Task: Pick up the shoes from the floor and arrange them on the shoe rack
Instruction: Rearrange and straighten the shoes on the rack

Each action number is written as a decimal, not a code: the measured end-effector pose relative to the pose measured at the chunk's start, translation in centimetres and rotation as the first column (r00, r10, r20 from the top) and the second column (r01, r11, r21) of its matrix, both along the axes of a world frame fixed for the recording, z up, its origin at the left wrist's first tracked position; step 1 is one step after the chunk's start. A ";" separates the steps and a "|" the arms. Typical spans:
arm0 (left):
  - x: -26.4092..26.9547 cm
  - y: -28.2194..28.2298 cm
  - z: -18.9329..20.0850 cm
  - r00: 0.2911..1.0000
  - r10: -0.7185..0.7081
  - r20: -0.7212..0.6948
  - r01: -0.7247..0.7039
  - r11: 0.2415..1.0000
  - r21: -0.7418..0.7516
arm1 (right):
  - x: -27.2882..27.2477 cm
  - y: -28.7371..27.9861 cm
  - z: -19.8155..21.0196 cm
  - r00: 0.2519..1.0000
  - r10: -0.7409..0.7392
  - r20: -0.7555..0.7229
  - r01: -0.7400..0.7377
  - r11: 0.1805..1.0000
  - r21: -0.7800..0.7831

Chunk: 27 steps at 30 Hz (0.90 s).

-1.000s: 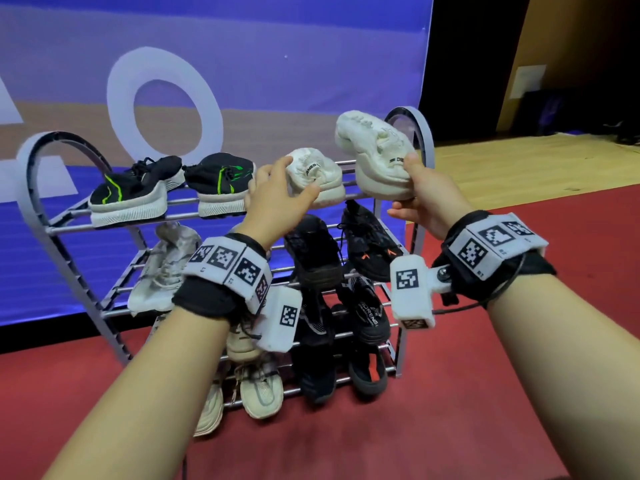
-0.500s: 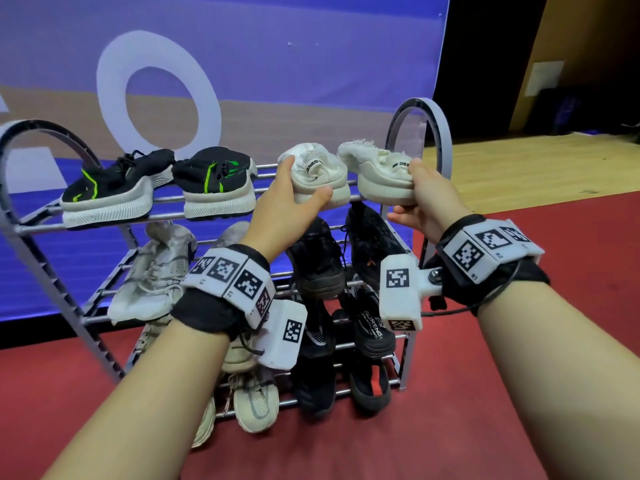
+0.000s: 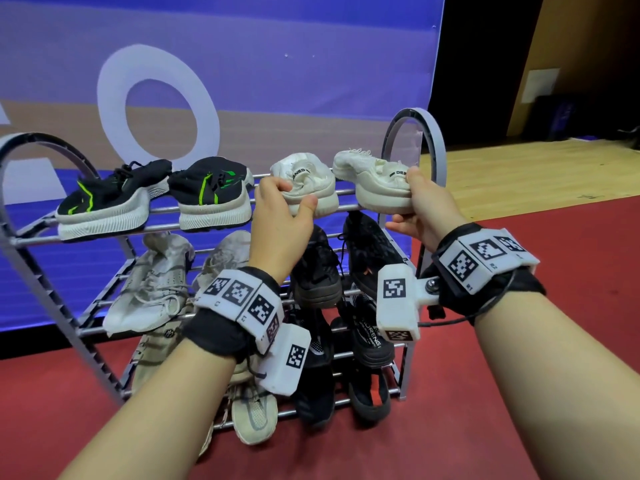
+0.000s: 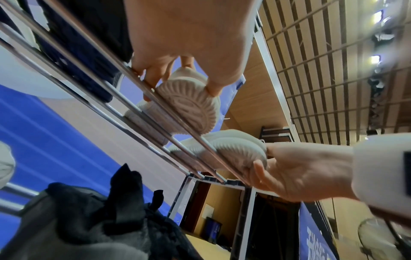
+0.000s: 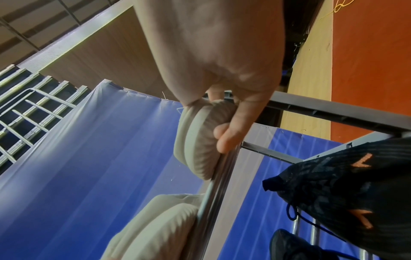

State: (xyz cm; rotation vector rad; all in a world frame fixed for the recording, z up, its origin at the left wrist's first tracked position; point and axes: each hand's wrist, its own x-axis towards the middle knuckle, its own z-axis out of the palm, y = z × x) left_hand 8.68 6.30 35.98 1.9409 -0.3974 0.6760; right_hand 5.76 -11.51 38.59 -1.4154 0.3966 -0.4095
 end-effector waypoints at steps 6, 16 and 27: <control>-0.1 -0.5 -0.1 0.998 0.051 0.042 -0.052 0.998 0.020 | 0.1 -0.1 -0.1 1.000 0.022 -0.022 -0.022 0.999 -0.031; -1.0 1.9 1.3 0.992 -0.019 0.122 -0.003 0.985 0.175 | -0.8 1.7 1.6 0.940 -0.341 -0.018 0.271 0.778 -0.567; -0.8 17.4 2.7 0.818 0.533 0.216 -0.558 0.826 0.077 | -0.1 17.2 1.4 0.945 0.255 0.205 0.017 0.586 -0.810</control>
